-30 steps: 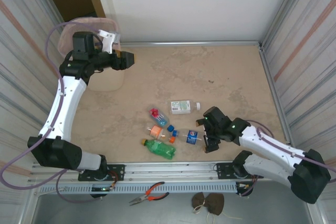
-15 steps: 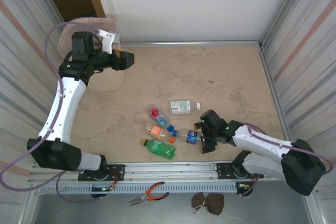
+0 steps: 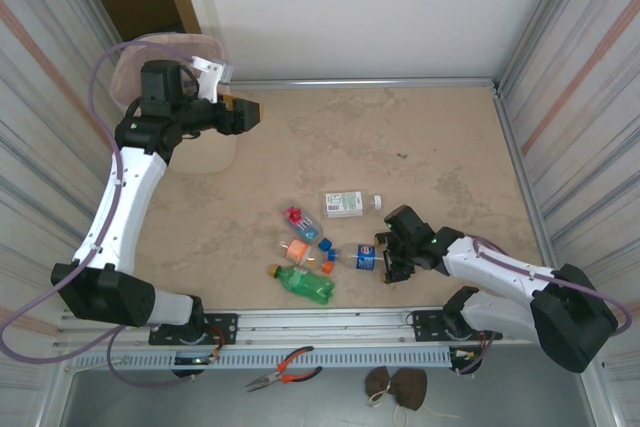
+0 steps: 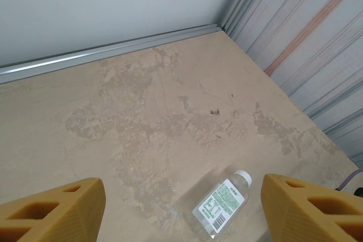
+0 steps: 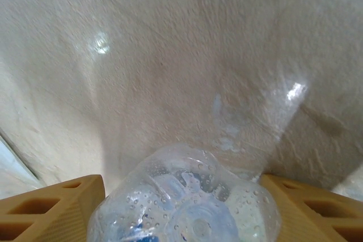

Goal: Put the plastic bottles in the bin

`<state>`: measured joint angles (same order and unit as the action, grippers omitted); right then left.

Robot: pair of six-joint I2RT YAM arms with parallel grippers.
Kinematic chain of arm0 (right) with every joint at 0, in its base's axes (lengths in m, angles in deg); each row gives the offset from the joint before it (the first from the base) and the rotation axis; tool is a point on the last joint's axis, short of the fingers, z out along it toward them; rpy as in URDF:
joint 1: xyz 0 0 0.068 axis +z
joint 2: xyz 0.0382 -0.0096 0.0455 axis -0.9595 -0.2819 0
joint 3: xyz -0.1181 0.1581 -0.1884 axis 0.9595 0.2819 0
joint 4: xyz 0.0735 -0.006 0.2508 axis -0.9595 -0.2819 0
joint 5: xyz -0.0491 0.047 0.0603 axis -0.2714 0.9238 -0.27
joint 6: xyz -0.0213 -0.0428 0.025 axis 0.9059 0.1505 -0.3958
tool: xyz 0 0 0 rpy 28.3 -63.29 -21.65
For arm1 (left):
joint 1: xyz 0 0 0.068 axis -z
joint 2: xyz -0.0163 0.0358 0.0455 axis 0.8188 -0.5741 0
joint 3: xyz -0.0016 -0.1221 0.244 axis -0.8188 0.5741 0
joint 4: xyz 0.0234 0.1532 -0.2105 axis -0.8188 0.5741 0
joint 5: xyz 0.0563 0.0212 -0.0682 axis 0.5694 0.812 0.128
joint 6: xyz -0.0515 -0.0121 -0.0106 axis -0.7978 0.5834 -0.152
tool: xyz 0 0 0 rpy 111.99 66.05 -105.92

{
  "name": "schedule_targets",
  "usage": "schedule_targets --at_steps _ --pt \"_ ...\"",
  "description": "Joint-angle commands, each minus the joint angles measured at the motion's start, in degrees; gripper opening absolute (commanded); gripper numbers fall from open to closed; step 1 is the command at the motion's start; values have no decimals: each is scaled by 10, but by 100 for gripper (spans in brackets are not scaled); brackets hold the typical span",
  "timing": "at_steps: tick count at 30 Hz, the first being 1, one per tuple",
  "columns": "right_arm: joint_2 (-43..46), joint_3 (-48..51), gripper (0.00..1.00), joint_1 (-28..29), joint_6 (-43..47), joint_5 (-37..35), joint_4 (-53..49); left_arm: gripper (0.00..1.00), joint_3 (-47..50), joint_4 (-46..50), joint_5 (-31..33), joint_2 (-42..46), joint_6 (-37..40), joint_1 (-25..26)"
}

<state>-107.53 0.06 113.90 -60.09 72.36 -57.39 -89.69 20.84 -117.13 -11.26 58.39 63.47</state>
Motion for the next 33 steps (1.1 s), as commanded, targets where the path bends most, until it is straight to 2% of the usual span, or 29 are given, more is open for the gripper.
schedule_targets --at_steps 1,8,14,19,20,22,29,33 --pt "15 -16 68 -10 -198 -41 -36 73 -21 -5 1 5 -6 4" --pt "50 -31 62 -28 -167 -76 -92 73 -21 -5 3 8 -6 6" --pt "110 -101 62 -55 -37 -150 -219 73 -17 -5 -3 9 2 10" --pt "132 -178 58 -68 151 -229 -273 73 -7 -26 -25 10 14 23" --pt "133 -190 57 -68 186 -238 -269 73 -5 -32 -31 9 17 28" --pt "138 -210 57 -71 313 -245 -225 73 -2 -46 -54 7 26 40" --pt "150 -260 54 -72 671 -206 -101 74 5 -70 -117 -7 55 85" --pt "156 -280 57 -71 843 -131 -43 75 24 -101 -155 -12 57 118"
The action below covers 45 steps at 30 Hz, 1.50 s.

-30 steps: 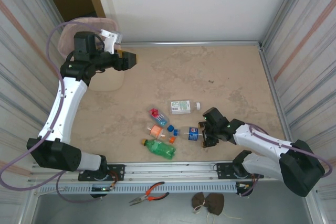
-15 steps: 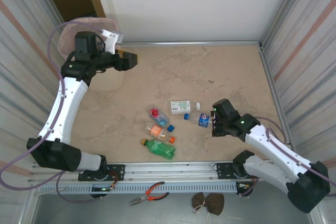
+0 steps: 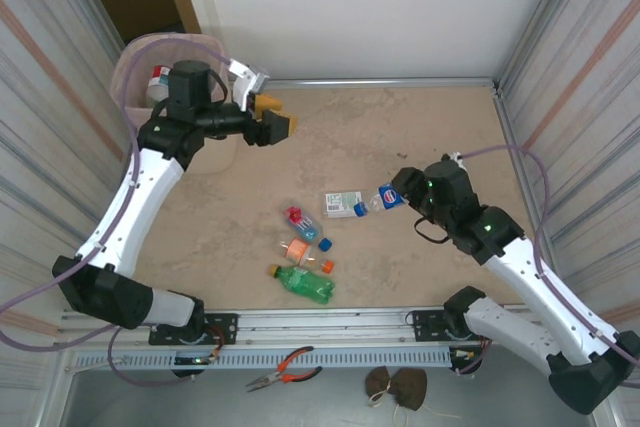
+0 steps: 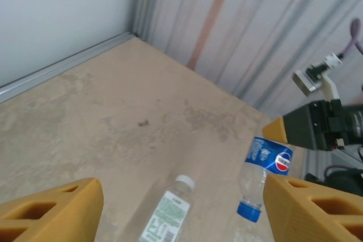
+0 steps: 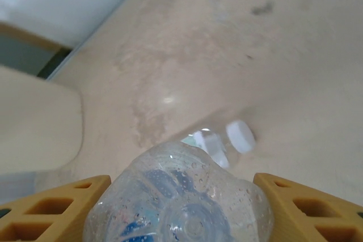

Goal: Put the plastic bottles in the bin

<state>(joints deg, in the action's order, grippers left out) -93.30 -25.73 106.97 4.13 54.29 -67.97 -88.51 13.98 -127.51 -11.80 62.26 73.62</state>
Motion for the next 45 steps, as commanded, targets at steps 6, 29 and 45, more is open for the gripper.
schedule_targets --at_steps 6,29,45 --pt "36 -27 56 -3 369 156 162 78 22 -60 -106 -29 25 77" --pt "-33 -161 53 -2 434 289 194 83 -17 -89 -99 -82 66 217" --pt "-31 -155 51 -2 410 268 193 58 -22 -125 -59 -83 70 239"
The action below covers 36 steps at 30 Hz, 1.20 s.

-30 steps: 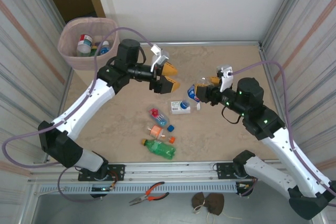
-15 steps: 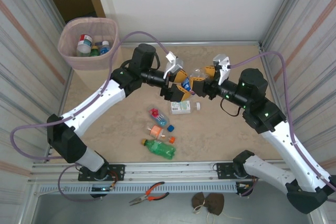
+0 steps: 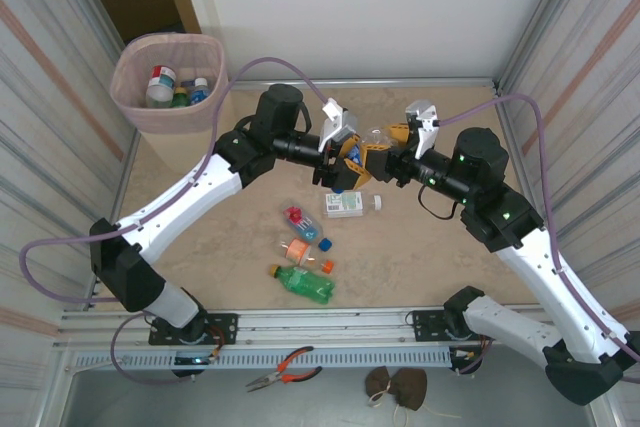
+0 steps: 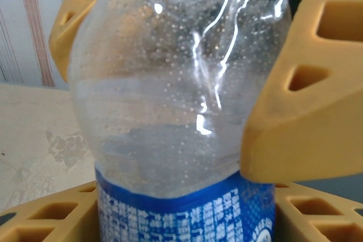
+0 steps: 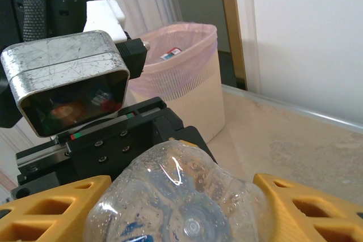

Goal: Put the plastic bottles in the bin

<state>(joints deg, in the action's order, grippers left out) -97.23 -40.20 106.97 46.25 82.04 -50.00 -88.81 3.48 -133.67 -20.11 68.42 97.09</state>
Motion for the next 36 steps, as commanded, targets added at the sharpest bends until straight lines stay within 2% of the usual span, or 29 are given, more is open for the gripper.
schedule_targets --at_steps 1,4,8,10,18,25,36 --pt "8 -10 52 -2 -11 -10 14 57 -19 -19 3 0 9 4" --pt "10 -9 55 -2 -12 -14 14 56 -20 -12 7 3 14 3" --pt "16 -10 72 -3 -13 -24 14 56 -27 19 36 9 35 3" --pt "20 -11 76 -3 -12 -31 13 56 -33 36 49 12 43 -1" --pt "40 -10 81 -4 -4 -63 6 55 -47 100 94 32 49 -61" --pt "48 -1 83 -9 -3 -73 2 56 -71 179 143 56 43 -177" --pt "43 6 83 -14 -7 -68 4 56 -161 253 213 41 -21 -418"
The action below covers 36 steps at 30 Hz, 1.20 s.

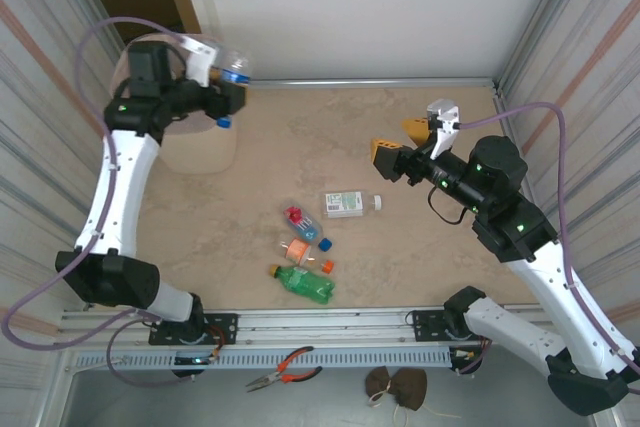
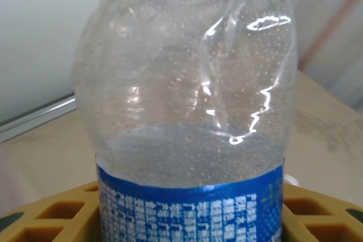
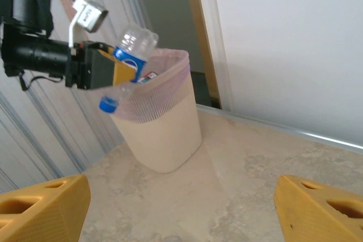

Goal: Put the plastic bottles in the bin

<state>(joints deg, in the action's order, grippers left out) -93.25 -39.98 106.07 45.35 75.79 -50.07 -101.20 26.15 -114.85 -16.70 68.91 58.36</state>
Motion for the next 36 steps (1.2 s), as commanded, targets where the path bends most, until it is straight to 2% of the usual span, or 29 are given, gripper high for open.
schedule_targets --at_steps 1,7,12,15,21,29,36 --pt "3 3 83 -6 2 -4 6 56 -50 30 27 -1 -30 -50" --pt "1 6 84 -9 1 0 7 57 -147 66 70 -72 -24 -111" --pt "3 9 84 -12 0 0 7 57 -232 113 103 -150 -2 -124" --pt "6 13 84 -15 -2 0 6 57 -258 136 102 -189 -1 -135" --pt "7 18 84 -20 -9 -5 -4 60 -234 153 117 -222 11 -144" --pt "-14 20 84 -24 -26 -9 -22 62 -170 132 123 -234 7 -153" --pt "-38 16 84 -28 -60 -46 -56 73 -168 128 129 -217 2 -158"
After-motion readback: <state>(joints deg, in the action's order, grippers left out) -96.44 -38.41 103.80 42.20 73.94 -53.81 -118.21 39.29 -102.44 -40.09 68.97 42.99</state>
